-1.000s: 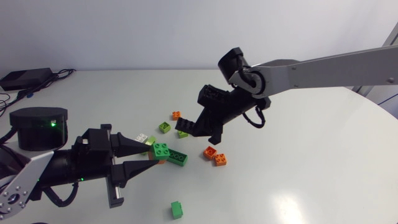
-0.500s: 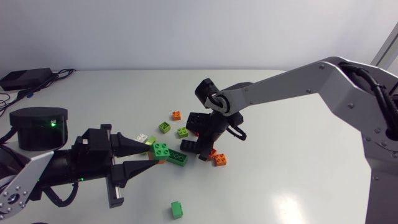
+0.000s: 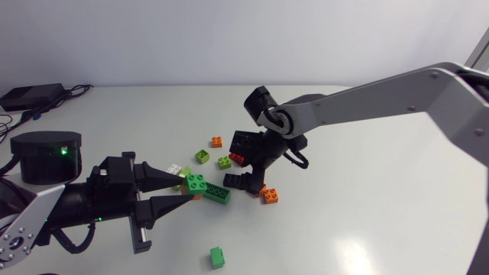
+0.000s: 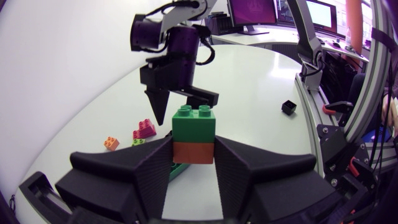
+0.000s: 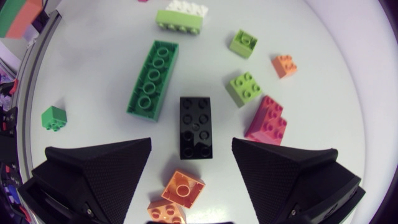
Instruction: Disassemble duplo
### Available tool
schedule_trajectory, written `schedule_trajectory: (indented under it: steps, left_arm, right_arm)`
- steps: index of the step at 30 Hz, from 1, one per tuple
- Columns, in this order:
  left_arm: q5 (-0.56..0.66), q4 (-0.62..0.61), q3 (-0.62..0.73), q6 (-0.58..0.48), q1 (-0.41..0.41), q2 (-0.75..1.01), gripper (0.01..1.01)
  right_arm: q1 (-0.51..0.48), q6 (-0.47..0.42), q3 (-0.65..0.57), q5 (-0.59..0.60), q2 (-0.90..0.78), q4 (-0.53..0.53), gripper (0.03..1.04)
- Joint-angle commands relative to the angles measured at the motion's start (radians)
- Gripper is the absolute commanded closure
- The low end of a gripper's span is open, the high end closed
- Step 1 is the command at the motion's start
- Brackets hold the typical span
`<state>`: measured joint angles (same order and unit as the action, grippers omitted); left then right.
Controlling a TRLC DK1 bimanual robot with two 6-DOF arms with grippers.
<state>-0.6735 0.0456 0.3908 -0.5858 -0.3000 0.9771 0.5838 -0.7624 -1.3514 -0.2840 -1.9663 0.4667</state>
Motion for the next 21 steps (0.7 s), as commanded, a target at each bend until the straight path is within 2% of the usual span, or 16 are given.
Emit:
schedule_trajectory:
  steps: [1,3,7,10,16,21]
  left_arm:
    - [0.002,0.013,0.016,0.014,0.010,0.009,0.787]
    - [0.002,0.013,0.017,0.027,0.013,0.008,0.787]
    - [-0.040,0.013,0.023,0.055,0.035,0.009,0.787]
    - [-0.043,0.014,0.025,0.061,0.039,0.012,0.787]
    - [-0.046,0.011,0.023,0.063,0.030,0.018,0.789]
    - [-0.081,-0.001,0.017,0.061,0.002,0.017,0.789]
  right_arm:
    - [0.010,-0.051,0.083,-0.035,0.112,-0.053,0.07]
    - [0.002,-0.057,0.123,-0.107,0.173,-0.091,0.07]
    - [-0.059,-0.057,0.140,-0.366,0.254,-0.077,0.07]
    - [-0.082,-0.064,0.164,-0.491,0.310,-0.079,0.07]
    - [-0.062,-0.103,0.198,-0.583,0.336,-0.073,0.07]
    - [-0.021,-0.110,0.207,-0.584,0.323,-0.073,0.07]
